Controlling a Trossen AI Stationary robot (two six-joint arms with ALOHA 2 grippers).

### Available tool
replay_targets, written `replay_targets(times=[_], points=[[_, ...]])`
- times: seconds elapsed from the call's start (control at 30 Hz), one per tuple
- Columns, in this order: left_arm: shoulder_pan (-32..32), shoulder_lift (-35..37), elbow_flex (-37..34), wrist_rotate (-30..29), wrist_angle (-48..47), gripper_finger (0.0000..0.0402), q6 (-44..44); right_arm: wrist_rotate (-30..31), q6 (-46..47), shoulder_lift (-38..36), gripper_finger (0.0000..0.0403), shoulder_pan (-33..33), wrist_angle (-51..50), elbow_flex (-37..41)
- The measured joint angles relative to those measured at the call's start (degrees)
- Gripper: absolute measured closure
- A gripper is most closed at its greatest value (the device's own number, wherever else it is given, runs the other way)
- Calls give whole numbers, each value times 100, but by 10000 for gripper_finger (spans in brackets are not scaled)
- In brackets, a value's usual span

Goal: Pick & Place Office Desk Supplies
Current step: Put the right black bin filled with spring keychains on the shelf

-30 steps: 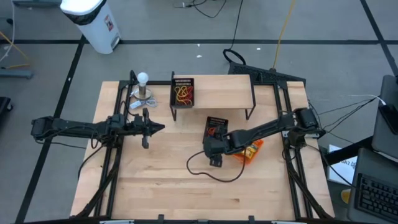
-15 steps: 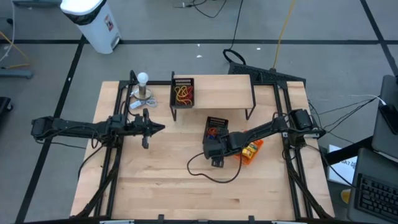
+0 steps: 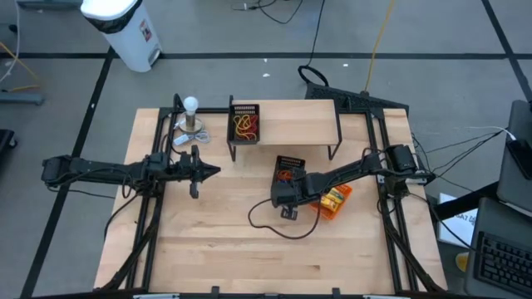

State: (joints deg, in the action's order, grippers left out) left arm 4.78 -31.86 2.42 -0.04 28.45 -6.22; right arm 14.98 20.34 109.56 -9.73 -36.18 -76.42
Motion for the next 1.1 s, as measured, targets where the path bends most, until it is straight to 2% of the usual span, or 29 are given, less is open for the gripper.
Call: replay_targets(times=[0.2, 0.4, 0.83, 1.1], points=[[0, 0, 0, 2, 2, 382, -19, 11, -219, -11, 393, -29, -183, 4], [0, 0, 0, 5, 2, 382, -53, 472, -301, -218, 400, -210, -586, 4], [2, 0, 0, 7, 4, 382, -79, 447, -367, -1389, 402, -717, -649, 4], [2, 0, 0, 0, 7, 382, -144, 120, -282, -1597, 402, -929, -995, -213]])
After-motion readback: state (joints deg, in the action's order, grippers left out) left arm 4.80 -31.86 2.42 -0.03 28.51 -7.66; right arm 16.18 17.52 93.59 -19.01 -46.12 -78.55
